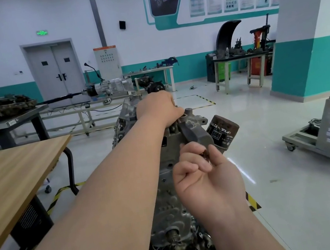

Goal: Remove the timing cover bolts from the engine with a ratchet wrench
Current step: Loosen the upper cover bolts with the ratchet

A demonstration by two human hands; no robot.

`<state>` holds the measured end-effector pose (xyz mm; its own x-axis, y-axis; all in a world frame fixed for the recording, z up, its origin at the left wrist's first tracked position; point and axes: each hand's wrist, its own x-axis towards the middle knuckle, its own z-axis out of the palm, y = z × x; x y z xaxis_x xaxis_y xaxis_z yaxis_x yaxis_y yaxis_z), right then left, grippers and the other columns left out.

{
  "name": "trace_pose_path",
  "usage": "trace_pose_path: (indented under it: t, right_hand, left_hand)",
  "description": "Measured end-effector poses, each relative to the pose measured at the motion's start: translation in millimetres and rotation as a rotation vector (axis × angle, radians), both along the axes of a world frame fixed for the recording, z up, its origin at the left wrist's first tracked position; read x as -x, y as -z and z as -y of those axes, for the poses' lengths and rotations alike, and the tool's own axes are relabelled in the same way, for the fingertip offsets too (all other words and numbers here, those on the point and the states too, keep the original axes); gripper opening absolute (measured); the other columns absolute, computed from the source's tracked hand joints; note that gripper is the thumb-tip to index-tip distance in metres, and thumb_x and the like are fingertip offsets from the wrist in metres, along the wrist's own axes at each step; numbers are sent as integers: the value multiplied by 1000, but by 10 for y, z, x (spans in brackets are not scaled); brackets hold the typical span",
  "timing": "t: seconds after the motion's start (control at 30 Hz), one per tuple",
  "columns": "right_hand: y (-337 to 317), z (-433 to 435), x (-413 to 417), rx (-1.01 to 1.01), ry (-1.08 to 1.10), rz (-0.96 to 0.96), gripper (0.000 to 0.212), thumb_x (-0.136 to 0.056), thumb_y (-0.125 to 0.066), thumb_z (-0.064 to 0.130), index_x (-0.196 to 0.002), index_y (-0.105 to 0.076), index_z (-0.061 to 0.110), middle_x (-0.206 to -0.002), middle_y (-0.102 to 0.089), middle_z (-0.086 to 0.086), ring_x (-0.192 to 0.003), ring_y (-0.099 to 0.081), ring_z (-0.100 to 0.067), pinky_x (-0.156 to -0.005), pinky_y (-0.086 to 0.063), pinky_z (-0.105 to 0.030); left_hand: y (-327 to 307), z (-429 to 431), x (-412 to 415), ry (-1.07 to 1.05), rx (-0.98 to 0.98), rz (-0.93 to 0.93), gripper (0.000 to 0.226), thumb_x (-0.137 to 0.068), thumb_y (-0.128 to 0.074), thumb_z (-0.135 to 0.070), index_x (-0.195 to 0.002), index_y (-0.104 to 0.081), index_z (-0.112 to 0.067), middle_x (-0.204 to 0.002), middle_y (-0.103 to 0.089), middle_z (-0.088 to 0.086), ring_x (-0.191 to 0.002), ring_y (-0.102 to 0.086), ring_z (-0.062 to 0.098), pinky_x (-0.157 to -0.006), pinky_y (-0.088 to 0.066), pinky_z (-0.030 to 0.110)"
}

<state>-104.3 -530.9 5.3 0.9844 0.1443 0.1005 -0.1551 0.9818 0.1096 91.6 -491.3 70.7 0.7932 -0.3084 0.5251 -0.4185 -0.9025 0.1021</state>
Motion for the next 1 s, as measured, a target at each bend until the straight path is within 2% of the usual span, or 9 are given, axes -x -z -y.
trace_pose_path:
  t: [0.07,0.17,0.3,0.5,0.6,0.8,0.87,0.93,1.0]
  right_hand:
    - [-2,-43,-3,63,-2,-31,36,-95,-40,34,-76,-51,5,-64,-52,0,-35,-41,-13,-38,-42,-25]
    - [-18,-59,-25,221,25,-89,41,-95,-40,35,-70,-53,5,-62,-51,-1,-34,-37,-12,-37,-40,-23]
    - [-26,-41,-61,487,93,-144,35,-99,-37,39,-81,-46,11,-60,-50,1,-35,-32,-11,-38,-37,-21]
    - [-27,-28,-62,560,145,-153,30,-101,-36,38,-85,-43,14,-60,-50,0,-35,-31,-12,-38,-37,-22]
    - [-16,-6,-80,696,169,-178,33,-101,-36,39,-84,-43,12,-58,-50,-1,-35,-30,-13,-38,-37,-22]
    - [28,93,-127,1323,448,-179,21,-102,-38,31,-97,-46,12,-58,-58,-5,-37,-43,-20,-42,-41,-26]
    - [-15,139,-114,1580,511,-136,15,-101,-39,34,-110,-42,23,-58,-62,0,-41,-51,-19,-46,-46,-29]
    - [-69,186,-95,1938,598,-115,22,-100,-40,41,-120,-33,34,-63,-63,2,-52,-58,-13,-56,-51,-33]
    - [-94,226,-86,2459,715,-79,37,-100,-36,45,-131,-28,27,-68,-55,9,-55,-51,-7,-51,-41,-29]
  left_hand:
    - [0,14,-17,-7,-7,-4,23,-78,-60,-49,-85,-69,-29,-82,-67,-9,-76,-60,15,-51,-35,22]
    - [4,48,-45,-12,0,-18,20,-80,-61,-44,-87,-70,-27,-85,-68,-6,-81,-63,18,-59,-44,26]
    - [10,46,-35,-14,12,1,19,-81,-62,-43,-87,-70,-27,-84,-68,-6,-80,-63,18,-56,-42,25]
    - [9,62,-3,-12,12,20,19,-82,-60,-42,-88,-68,-26,-85,-67,-5,-80,-62,19,-54,-38,25]
    - [12,71,-8,-19,5,22,17,-82,-59,-40,-88,-67,-26,-84,-67,-5,-79,-62,19,-52,-36,24]
    - [21,79,-23,-34,7,8,17,-82,-61,-40,-88,-66,-25,-80,-64,-4,-75,-61,19,-52,-38,24]
    - [12,79,-21,-37,8,12,17,-82,-60,-40,-89,-66,-25,-80,-64,-4,-76,-61,19,-55,-40,26]
    - [4,74,-8,-37,11,2,16,-82,-61,-40,-87,-65,-25,-79,-63,-4,-75,-60,19,-56,-43,27]
    - [10,75,-19,-46,8,-18,14,-83,-60,-37,-79,-60,-23,-75,-62,-3,-67,-59,17,-58,-48,27]
